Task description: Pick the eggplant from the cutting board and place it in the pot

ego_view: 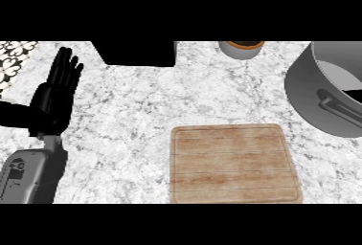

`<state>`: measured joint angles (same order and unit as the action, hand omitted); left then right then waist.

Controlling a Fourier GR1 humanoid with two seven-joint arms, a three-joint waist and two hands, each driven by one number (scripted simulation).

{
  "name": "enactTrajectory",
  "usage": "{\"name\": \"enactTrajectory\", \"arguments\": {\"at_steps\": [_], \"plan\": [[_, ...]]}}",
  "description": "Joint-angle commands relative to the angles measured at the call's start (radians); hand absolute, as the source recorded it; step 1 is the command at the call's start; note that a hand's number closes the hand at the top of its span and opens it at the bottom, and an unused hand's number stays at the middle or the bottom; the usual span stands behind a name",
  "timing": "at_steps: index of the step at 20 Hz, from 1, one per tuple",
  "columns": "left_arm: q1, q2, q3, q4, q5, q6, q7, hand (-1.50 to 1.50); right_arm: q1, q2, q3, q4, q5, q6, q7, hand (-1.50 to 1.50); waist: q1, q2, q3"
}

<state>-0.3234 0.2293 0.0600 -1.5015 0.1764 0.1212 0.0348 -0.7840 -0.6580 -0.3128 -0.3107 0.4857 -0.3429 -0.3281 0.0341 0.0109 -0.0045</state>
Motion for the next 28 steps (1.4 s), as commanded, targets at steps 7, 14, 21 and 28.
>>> {"name": "enactTrajectory", "arguments": {"at_steps": [7,14,21,28], "plan": [[0.041,-0.020,0.007,-0.022,-0.001,0.011,-0.009,0.00,-0.014,-0.039,-0.255,0.024,-0.265,0.089,-0.103,-1.50,-0.014,-0.002,0.007],[0.122,-0.012,-0.006,-0.087,-0.006,-0.019,-0.003,0.00,0.089,-0.082,-0.354,0.046,-0.369,0.134,-0.254,-1.50,-0.011,-0.003,0.007],[0.041,-0.028,0.009,0.012,-0.019,-0.013,-0.050,0.00,0.145,-0.210,-0.427,0.099,-0.438,0.268,-0.304,-1.50,-0.011,0.003,0.009],[0.029,0.008,0.038,-0.002,0.009,-0.047,-0.015,0.00,0.243,-0.301,-0.471,0.133,-0.480,0.366,-0.344,-1.50,-0.008,0.004,0.010]]}}
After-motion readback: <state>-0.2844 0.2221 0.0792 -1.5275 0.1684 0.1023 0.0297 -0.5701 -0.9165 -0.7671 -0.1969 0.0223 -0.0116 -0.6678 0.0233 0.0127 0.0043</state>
